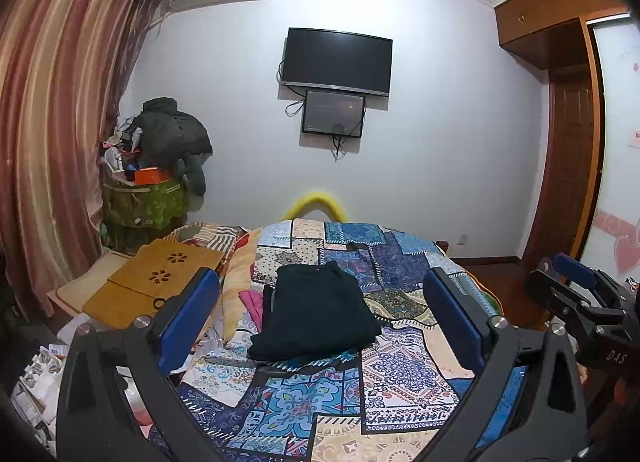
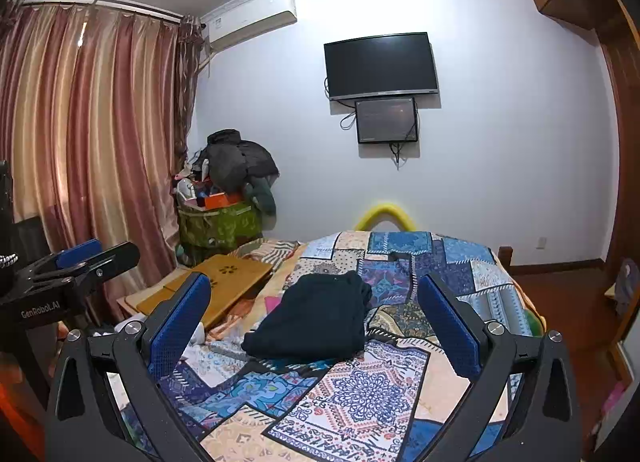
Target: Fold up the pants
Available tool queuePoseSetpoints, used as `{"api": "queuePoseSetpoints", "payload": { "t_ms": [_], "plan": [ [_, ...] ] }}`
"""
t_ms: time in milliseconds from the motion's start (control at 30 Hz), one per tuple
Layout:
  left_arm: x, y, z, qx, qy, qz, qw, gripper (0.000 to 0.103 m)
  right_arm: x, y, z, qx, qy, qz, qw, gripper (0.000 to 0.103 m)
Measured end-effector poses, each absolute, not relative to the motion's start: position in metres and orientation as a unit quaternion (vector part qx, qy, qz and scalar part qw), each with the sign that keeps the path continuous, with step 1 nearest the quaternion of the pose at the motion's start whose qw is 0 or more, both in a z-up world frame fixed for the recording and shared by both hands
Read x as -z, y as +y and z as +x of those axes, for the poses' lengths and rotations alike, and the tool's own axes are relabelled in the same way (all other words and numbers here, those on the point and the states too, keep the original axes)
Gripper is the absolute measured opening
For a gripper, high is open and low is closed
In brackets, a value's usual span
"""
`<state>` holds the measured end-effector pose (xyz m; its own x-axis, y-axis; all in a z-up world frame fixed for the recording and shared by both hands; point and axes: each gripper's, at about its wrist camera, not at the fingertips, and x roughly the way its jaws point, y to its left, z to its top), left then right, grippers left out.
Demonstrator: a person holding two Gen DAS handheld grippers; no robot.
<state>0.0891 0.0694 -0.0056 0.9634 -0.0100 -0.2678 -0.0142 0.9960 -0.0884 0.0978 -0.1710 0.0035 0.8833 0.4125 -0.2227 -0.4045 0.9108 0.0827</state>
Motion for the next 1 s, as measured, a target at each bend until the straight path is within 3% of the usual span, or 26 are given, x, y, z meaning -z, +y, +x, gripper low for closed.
{"api": "queuePoseSetpoints", "payload": {
  "t_ms": [1000],
  "plan": [
    [0.0083, 0.0672, 0.0879, 0.023, 0.137, -0.024, 0.990, 0.103, -0.0039, -0.1718, 0.0982, -0.207, 0.119, 0.020, 0.971, 0.103]
  ]
}}
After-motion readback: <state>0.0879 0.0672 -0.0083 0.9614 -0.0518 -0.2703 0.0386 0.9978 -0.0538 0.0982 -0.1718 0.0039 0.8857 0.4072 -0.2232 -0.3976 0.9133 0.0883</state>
